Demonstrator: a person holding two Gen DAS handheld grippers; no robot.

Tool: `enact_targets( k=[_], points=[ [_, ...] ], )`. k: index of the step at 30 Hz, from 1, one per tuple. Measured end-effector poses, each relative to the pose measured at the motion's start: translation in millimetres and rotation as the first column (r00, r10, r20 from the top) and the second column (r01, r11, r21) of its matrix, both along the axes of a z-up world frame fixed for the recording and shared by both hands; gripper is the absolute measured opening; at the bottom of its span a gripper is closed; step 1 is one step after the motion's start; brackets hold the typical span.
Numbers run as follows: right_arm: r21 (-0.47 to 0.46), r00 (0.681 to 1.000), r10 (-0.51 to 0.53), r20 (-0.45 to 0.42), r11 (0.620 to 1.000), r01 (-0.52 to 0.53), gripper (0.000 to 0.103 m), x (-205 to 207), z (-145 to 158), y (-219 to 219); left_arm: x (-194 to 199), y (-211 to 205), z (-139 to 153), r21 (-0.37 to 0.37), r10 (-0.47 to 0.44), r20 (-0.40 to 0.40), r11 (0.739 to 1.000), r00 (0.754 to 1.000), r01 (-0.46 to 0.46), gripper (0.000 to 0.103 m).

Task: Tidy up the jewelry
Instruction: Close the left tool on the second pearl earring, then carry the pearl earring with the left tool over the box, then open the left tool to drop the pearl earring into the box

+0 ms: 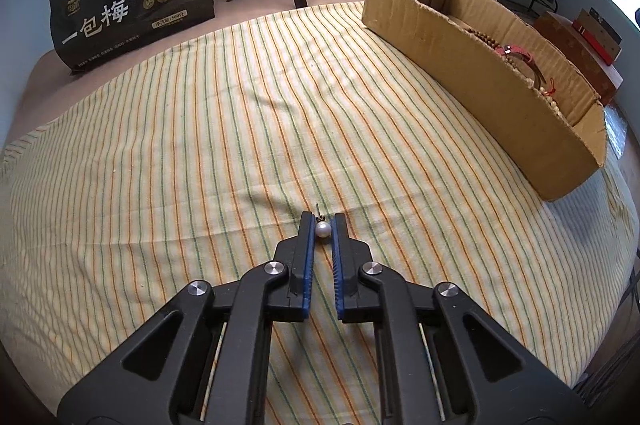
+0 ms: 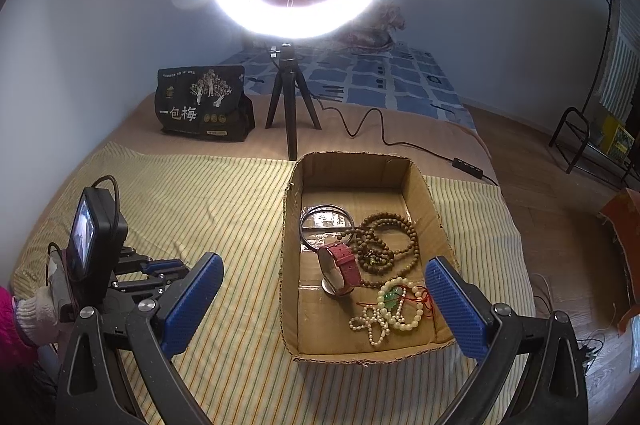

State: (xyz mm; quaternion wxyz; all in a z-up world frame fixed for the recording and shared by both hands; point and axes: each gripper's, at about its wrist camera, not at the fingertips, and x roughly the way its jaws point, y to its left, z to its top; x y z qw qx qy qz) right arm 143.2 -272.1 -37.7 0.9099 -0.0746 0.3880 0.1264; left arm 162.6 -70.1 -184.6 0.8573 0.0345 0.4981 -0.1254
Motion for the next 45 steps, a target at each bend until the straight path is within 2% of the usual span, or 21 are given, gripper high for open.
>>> enact_targets(
  k=[10,23,35,45],
  points=[
    [0.024,0.998,-0.065,0.000,0.998,0.065,0.102,5,2,-24,0,-11,45,-0.093,0.000,0.074,0.996,0.997,0.007,0.006],
    [0.050,0.990,-0.142,-0.011,0.989,0.143,0.102,12,0,-52,13,-68,103,-0.201,-0.048,0.167,0.976,0.985,0.081,0.006],
    [0.071,0.977,-0.213,-0.028,0.974,0.214,0.102,15,-3,-79,17,-114,119,-0.223,-0.099,0.205,0.964,0.974,0.145,0.006],
    [0.127,0.948,-0.315,-0.039,0.940,0.317,0.102,18,-2,-112,12,-132,119,-0.223,-0.138,0.213,0.957,0.967,0.186,0.006]
  ],
)
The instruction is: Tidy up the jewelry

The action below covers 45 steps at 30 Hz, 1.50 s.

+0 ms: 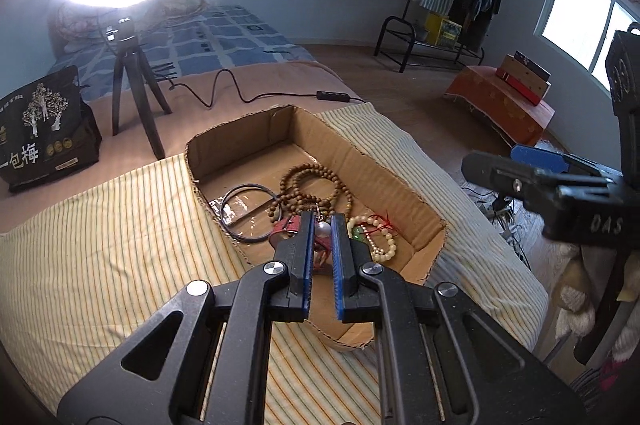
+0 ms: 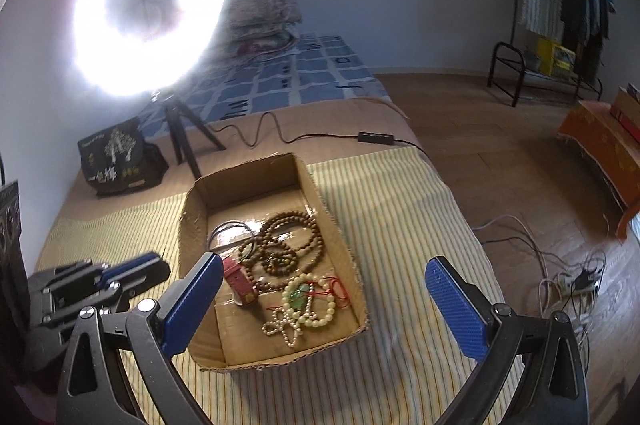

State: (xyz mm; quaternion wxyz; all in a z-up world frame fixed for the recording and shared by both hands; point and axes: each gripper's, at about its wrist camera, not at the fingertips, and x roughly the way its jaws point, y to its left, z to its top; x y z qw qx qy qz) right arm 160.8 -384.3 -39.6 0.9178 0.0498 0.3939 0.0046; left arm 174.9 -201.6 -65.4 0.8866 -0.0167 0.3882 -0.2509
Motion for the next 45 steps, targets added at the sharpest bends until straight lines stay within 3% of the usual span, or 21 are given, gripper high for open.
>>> enact_targets(
  k=[11,15,18,22,31,45],
  points=[
    [0.010,1.000,-0.030,-0.001,0.999,0.030,0.102,2,-1,-9,-4,-9,3,0.010,-0.033,0.021,0.999,0.999,0.033,0.007],
    [0.010,1.000,-0.030,-0.001,0.999,0.030,0.102,2,-1,-9,-5,-7,4,0.003,-0.029,0.026,1.000,0.999,0.029,0.037],
    [0.010,1.000,-0.028,-0.002,1.000,0.028,0.102,2,-2,-9,-5,-7,4,0.006,-0.021,0.026,1.000,0.999,0.021,0.041],
    [0.007,1.000,-0.027,-0.002,1.000,0.027,0.102,1,-1,-9,-5,-4,4,0.000,-0.007,0.018,1.000,1.000,0.007,0.065],
    [0.005,1.000,-0.027,0.003,1.000,0.027,0.102,1,1,-7,-8,-4,6,0.032,0.007,0.027,0.999,1.000,-0.008,0.075],
    [-0.031,0.999,-0.013,0.034,0.999,0.014,0.102,-9,16,9,-21,10,25,0.047,0.029,0.071,0.998,0.997,-0.032,0.076]
  ],
)
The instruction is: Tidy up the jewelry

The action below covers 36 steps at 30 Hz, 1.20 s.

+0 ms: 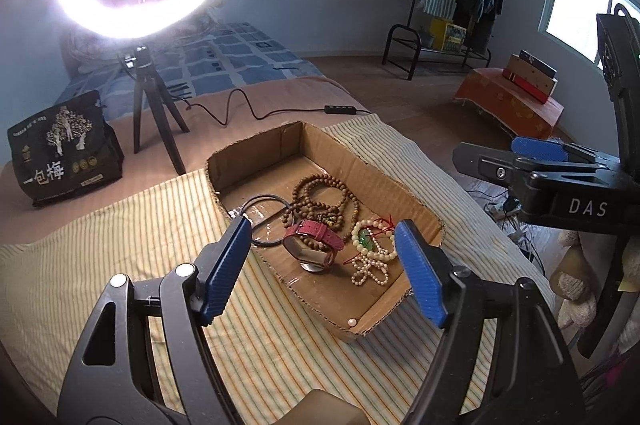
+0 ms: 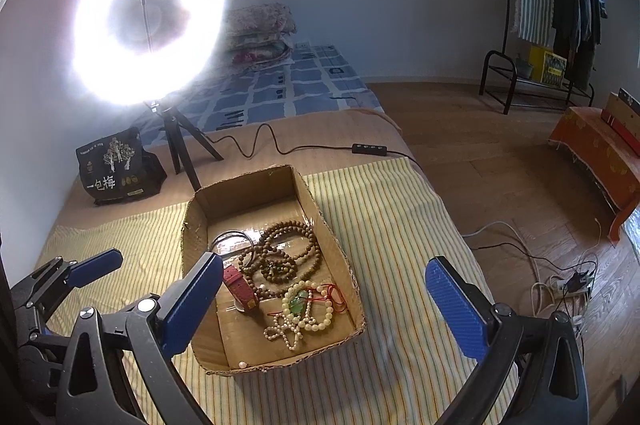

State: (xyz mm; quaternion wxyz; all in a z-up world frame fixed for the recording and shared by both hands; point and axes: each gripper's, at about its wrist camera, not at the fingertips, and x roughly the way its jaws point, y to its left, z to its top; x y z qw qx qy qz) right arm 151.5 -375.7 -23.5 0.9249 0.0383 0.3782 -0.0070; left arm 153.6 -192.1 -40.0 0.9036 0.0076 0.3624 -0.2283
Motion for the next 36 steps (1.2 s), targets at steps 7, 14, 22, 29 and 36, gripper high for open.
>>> enact_targets(
  k=[7,14,22,29,36],
  points=[
    [-0.033,0.999,0.001,0.048,0.999,0.000,0.102,-14,19,9,-11,13,19,-0.010,0.026,0.031,1.000,0.999,-0.026,0.079],
    [-0.066,0.995,-0.003,0.098,0.998,0.009,0.103,-30,35,17,-33,27,45,0.002,0.029,0.094,1.000,0.995,-0.030,0.080],
    [-0.073,0.991,-0.005,0.135,0.997,0.015,0.103,-50,44,29,-59,40,61,0.027,0.024,0.152,0.999,0.988,-0.028,0.085],
    [-0.085,0.984,0.008,0.180,0.996,0.007,0.103,-76,51,40,-76,53,58,0.060,0.029,0.160,0.997,0.987,-0.040,0.086],
    [-0.097,0.978,-0.004,0.206,0.995,0.024,0.103,-92,48,47,-89,61,56,0.069,0.034,0.154,0.997,0.987,-0.045,0.095]
  ],
)
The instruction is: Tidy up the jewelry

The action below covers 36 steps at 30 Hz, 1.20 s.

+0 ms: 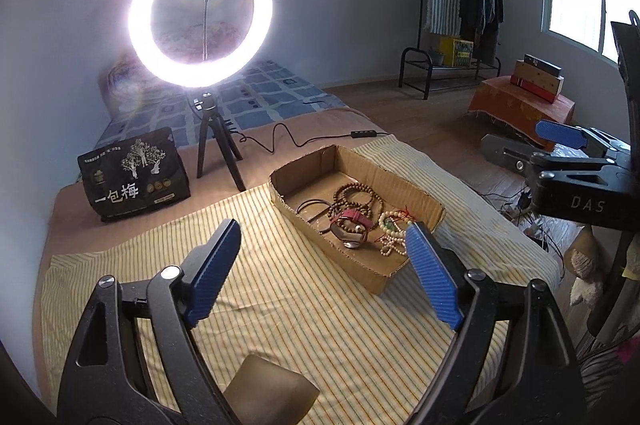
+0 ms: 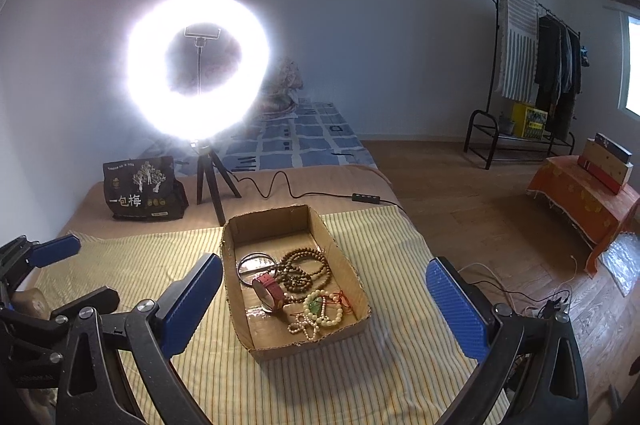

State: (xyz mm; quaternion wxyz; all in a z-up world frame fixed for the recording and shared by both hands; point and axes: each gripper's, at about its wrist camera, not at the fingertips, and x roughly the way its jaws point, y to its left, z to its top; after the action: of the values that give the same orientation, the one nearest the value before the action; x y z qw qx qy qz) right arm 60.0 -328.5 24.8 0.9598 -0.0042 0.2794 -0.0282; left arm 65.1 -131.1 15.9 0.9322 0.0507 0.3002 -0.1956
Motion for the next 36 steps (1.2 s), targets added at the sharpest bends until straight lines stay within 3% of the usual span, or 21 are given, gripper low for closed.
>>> enact_targets(
  k=[1,36],
  points=[
    [-0.003,1.000,0.001,0.000,1.000,-0.001,0.103,-0.6,-0.7,1.4,-1.8,0.9,0.6,-0.003,0.002,0.005,1.000,1.000,-0.002,0.103],
    [-0.010,0.999,-0.033,-0.010,0.999,0.033,0.103,-0.4,-7.8,-0.6,-7.5,1.9,0.9,-0.005,0.014,0.018,1.000,1.000,-0.014,0.103]
  ],
)
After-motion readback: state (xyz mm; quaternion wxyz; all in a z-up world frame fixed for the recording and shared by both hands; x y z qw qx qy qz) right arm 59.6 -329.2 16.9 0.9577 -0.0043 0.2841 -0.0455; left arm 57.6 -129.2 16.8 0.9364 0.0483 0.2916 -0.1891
